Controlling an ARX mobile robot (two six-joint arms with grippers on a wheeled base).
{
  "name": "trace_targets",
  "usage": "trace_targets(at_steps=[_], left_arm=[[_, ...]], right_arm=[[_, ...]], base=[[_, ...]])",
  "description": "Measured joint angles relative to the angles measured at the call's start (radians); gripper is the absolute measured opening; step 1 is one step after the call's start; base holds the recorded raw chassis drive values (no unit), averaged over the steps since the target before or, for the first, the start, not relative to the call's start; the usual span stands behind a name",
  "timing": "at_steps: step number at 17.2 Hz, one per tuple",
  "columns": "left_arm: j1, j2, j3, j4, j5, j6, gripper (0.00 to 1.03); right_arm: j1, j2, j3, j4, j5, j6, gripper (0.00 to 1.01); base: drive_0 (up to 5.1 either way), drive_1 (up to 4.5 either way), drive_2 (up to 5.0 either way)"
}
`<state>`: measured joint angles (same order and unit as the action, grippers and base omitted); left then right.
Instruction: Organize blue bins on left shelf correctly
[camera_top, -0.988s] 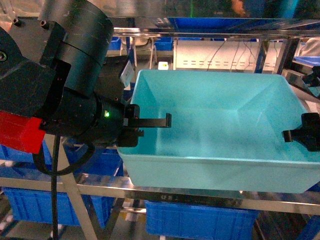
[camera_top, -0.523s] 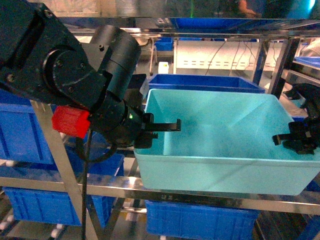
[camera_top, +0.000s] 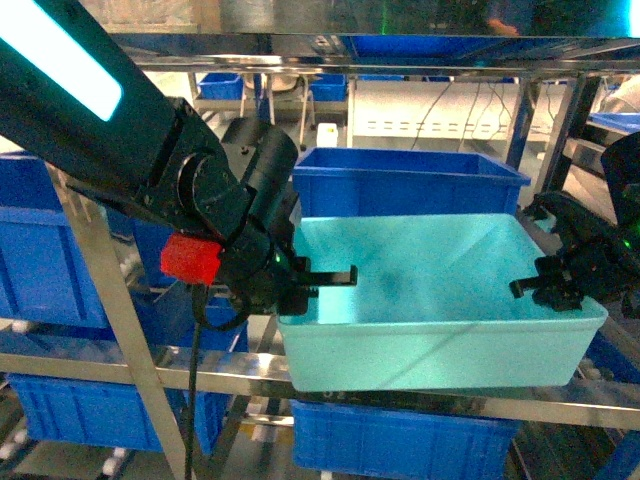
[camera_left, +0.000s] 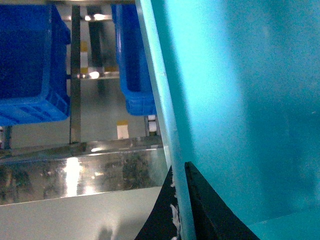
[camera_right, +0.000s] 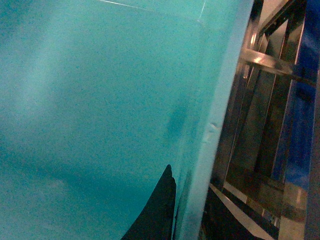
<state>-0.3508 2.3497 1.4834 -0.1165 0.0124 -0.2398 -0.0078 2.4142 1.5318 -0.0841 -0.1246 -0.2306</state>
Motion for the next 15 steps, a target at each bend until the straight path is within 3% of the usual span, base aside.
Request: trace_targets(at_steps=[2, 6, 11, 13, 14, 15], left_arm=[[0.012, 0.05, 0.048, -0.05, 0.017, 0.006, 0.02], [0.026, 0.098, 0.133, -0.087, 0.018, 0.066, 0.02], [0.035, 0.107, 0.136, -0.086, 0.011, 0.135, 0.02], [0.034, 0.108, 0.138, -0.091, 0.01, 0.142, 0.02], [0.034, 0.109, 0.138, -0.093, 0.009, 0.144, 0.02], [0.034, 0.112, 0.141, -0.089, 0.01, 0.148, 0.02]], right_arm=[[0.009, 0.05, 0.033, -0.039, 0.016, -0.014, 0.07], [0.026, 0.071, 0.06, -0.045, 0.033, -0.006, 0.07], [0.049, 0.092, 0.054, -0.036, 0.051, 0.026, 0.07], [0.049, 0.092, 0.047, -0.036, 0.058, 0.032, 0.07], [0.054, 0.091, 0.048, -0.042, 0.071, 0.023, 0.12], [0.054, 0.09, 0.048, -0.04, 0.099, -0.032, 0.25]], base=[[0.0, 4.3, -4.3], [0.0, 4.3, -4.3], [0.0, 0.0, 0.0], [0.0, 0.0, 0.0], [0.0, 0.0, 0.0], [0.0, 0.0, 0.0]])
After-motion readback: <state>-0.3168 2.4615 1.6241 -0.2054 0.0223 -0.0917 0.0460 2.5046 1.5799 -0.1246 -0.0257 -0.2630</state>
